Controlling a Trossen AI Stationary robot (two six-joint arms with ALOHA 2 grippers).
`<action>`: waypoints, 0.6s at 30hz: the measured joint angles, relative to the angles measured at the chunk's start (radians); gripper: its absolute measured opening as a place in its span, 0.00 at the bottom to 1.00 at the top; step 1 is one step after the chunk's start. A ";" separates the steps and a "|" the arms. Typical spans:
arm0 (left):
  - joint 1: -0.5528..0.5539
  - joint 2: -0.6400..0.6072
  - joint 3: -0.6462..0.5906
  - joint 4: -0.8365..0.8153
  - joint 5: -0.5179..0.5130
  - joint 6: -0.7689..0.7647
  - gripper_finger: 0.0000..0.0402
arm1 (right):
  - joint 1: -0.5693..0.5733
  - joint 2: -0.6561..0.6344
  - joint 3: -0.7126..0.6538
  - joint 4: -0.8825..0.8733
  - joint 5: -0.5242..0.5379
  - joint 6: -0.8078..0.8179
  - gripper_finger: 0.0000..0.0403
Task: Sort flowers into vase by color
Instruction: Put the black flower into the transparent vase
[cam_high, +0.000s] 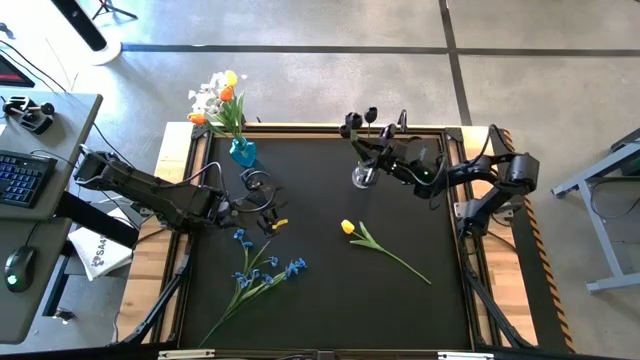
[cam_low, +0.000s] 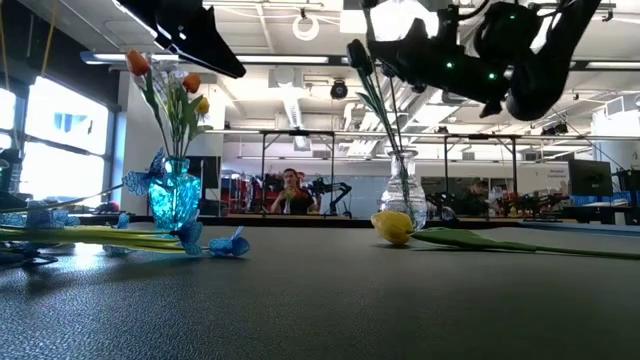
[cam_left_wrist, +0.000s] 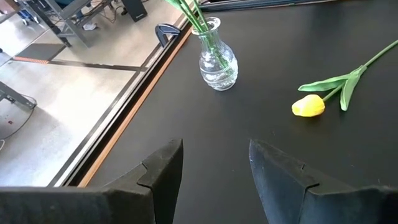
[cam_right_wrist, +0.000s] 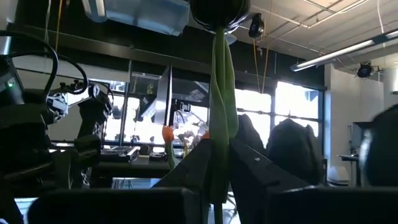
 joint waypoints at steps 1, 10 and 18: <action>0.000 0.000 0.000 0.000 0.001 0.000 0.43 | 0.000 -0.014 -0.016 0.000 0.009 -0.005 0.12; 0.000 0.000 0.000 0.002 0.001 0.000 0.43 | 0.000 -0.092 -0.078 -0.128 0.124 0.010 0.12; 0.000 0.000 0.000 0.006 0.001 -0.001 0.43 | 0.000 -0.093 -0.077 -0.236 0.182 0.040 0.14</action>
